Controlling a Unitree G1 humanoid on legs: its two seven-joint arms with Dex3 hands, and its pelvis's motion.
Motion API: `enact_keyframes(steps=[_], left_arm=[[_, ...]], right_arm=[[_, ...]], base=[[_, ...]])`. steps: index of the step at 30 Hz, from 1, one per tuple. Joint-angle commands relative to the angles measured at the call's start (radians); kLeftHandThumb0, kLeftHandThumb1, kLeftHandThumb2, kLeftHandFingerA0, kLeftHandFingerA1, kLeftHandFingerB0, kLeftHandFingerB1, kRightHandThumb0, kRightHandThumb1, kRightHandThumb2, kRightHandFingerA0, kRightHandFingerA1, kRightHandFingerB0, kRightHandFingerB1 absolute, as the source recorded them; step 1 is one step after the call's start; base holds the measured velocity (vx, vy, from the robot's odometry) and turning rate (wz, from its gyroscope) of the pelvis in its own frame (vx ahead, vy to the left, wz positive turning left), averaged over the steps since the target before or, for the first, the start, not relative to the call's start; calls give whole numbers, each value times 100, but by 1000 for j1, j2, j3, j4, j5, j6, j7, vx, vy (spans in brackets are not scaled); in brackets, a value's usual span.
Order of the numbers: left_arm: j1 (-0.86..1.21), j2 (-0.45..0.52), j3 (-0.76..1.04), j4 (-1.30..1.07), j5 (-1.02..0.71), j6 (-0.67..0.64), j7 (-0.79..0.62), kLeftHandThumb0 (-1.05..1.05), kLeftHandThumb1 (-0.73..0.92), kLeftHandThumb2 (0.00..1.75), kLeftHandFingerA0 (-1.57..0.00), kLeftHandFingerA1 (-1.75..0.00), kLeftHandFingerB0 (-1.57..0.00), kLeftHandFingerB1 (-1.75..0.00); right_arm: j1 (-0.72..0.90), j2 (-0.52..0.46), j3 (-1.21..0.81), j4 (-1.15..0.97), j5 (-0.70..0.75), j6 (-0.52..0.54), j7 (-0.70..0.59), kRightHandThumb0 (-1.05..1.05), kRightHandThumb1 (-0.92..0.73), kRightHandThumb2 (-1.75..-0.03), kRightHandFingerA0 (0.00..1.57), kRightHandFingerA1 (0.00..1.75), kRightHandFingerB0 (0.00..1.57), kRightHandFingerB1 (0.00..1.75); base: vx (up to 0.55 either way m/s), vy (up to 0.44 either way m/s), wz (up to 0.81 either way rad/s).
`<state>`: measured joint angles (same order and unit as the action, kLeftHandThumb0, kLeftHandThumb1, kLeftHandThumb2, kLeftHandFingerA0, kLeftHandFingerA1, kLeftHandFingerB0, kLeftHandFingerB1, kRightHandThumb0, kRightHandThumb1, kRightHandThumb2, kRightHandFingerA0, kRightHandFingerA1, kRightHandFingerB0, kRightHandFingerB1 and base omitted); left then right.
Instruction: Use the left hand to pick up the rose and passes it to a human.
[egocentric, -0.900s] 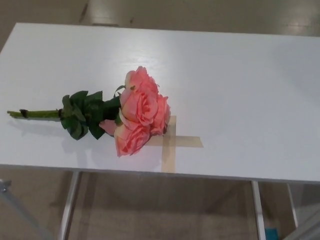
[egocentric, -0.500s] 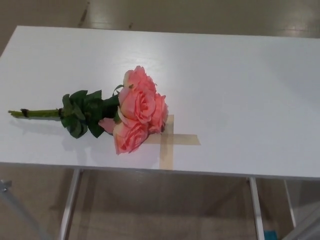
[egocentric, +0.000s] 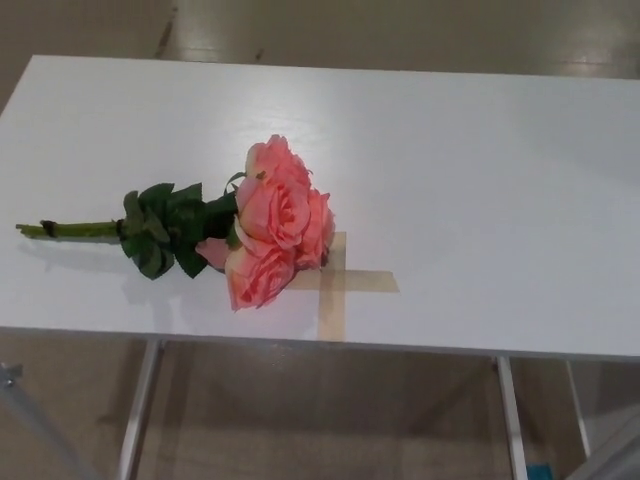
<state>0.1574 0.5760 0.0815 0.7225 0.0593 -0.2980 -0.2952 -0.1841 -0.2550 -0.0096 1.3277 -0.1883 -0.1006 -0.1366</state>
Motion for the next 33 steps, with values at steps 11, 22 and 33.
enact_keyframes(steps=[11, 22, 33], left_arm=[[405, 71, 145, -600, -264, 2, -299, -50, 44, 54, -30, -34, -44, -35], [608, 122, 390, -1199, -586, -139, -455, -51, 46, 55, -36, -36, -43, -35], [278, 106, 415, -1322, -588, -25, -291, -28, 20, 82, -10, -52, -9, -49]], right_arm=[[24, -4, 7, 11, -10, -6, -9, -40, -71, -62, 63, 41, 51, 37], [6, -10, -2, 11, -1, 13, 3, -39, -70, -62, 64, 41, 52, 38], [2, -9, -4, 10, 2, 4, 23, -38, -71, -62, 63, 41, 52, 38]], base=[[0, 0, 0], [0, 0, 0], [0, 0, 1]])
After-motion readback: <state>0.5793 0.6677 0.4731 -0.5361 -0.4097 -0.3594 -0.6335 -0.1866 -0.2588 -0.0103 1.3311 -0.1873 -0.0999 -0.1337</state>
